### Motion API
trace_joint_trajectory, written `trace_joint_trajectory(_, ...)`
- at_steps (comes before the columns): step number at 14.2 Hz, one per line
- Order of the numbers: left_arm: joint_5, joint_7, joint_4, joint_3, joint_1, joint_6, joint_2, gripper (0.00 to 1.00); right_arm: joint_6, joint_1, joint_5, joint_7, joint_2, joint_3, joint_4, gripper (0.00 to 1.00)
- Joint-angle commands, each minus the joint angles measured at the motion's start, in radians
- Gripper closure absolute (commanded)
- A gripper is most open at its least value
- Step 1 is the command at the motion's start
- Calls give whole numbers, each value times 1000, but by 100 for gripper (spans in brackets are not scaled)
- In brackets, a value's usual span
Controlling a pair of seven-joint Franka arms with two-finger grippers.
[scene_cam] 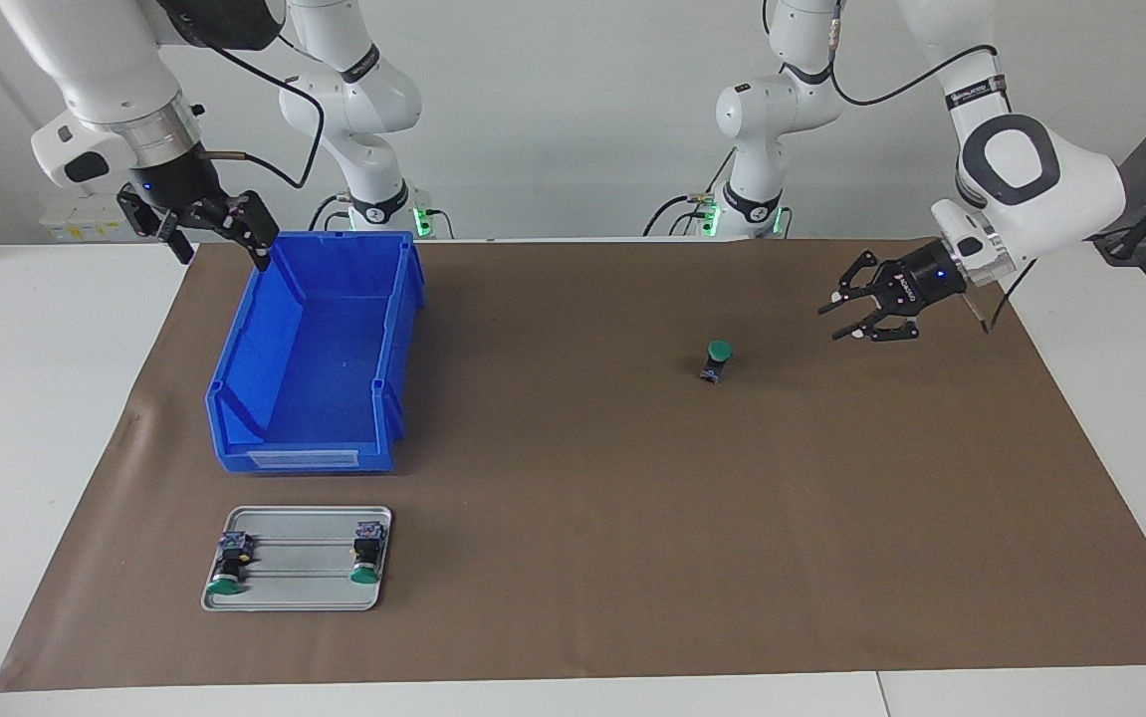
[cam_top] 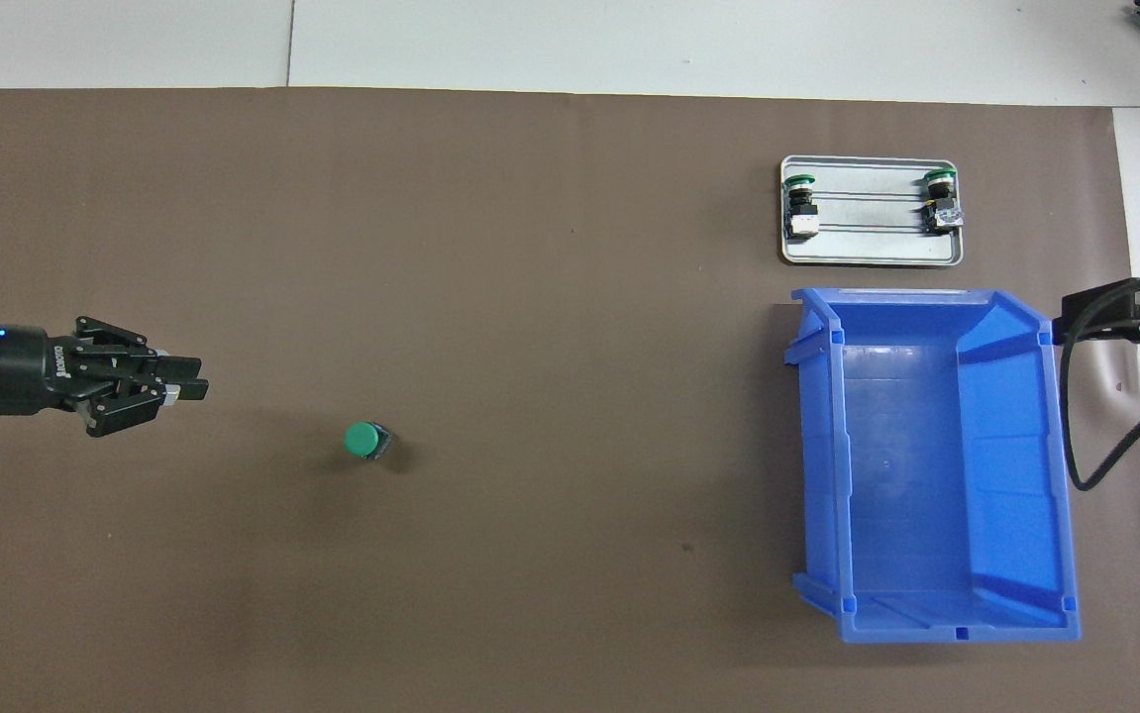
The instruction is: Place and press button with both arms
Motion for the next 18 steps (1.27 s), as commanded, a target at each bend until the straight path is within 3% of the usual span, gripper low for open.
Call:
trace_joint_trajectory(1,168,-235,113,5,-97,19,6,100,14,-9,23,-23,-26,1,-34,0)
trace_joint_trajectory(3,277,-352,167,2,-143,17,5,100,14,-9,24,-23,-26,1,-34,0)
trace_joint_trajectory(6,334,-593,190,-10,-202,17,-1,100,14,-9,23,-23,-28,1,-34,0)
trace_joint_trajectory(9,451,-1043,207,-19,-269,34,3,100,14,-9,23,-23,-28,1,-34,0)
trace_joint_trajectory(14,642,-1163,152,-30,-415,37,2,100,14,-9,23,-23,-28,1,-39,0)
trace_joint_trajectory(18,704,-1276,-10,-30,-486,166,0,100,16,-9,23,-23,-34,1,-45,0)
